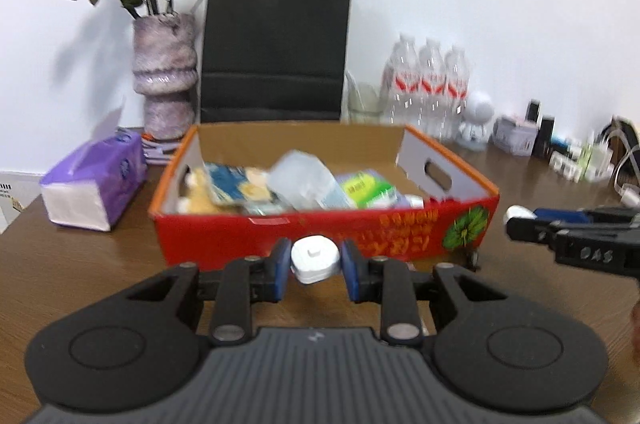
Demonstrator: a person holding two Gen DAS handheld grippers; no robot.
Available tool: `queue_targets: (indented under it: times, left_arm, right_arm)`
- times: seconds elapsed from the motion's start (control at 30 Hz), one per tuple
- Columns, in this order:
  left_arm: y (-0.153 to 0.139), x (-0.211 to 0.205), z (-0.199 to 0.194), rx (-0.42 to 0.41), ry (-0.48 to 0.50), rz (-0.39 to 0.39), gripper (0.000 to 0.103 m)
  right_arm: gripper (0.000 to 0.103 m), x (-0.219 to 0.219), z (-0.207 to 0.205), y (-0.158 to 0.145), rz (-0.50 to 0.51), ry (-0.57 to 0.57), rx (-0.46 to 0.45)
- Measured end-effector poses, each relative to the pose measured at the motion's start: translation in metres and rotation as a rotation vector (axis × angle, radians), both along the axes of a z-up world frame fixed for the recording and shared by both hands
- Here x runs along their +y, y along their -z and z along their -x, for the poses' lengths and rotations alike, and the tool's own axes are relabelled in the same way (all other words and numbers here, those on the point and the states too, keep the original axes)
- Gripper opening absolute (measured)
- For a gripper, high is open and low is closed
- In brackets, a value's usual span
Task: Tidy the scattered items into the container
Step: 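Grasp the white round lid with the right tool while the left lifts the white cap, then lower the lid into the box and open the right tool while the left releases the cap in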
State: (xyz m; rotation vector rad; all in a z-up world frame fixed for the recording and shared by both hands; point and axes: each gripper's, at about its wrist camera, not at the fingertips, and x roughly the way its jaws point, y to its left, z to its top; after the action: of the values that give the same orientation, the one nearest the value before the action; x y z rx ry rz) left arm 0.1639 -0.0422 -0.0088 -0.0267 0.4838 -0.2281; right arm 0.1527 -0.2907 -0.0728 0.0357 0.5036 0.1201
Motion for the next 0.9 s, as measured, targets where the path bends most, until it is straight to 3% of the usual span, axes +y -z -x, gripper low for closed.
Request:
queue_targets:
  times: [0.23,0.47,0.53,0.73,0.9]
  left_arm:
    - [-0.036,0.025,-0.01,-0.077,-0.035,0.047,0.028]
    - [-0.046,0.021,-0.055,-0.123,-0.074,0.081,0.028]
    - [-0.042,0.021,-0.07,-0.123,-0.095,0.101,0.028]
    - [-0.018,0.021,-0.115,-0.069,-0.129,0.055,0.028]
    - [-0.004,0.023,-0.129,-0.055,-0.134,0.039,0.029]
  right_arm:
    - [0.038,0.034,-0.021,-0.036,-0.012,-0.02,-0.062]
    - [0.038,0.06,-0.06,-0.059,-0.029,0.003,-0.119]
    - [0.038,0.063,-0.074,-0.058,-0.048,0.01,-0.125]
    - [0.038,0.066,-0.114,-0.032,-0.02,0.023,-0.05]
    - [0.038,0.061,-0.131,-0.014,-0.019,0.033,0.002]
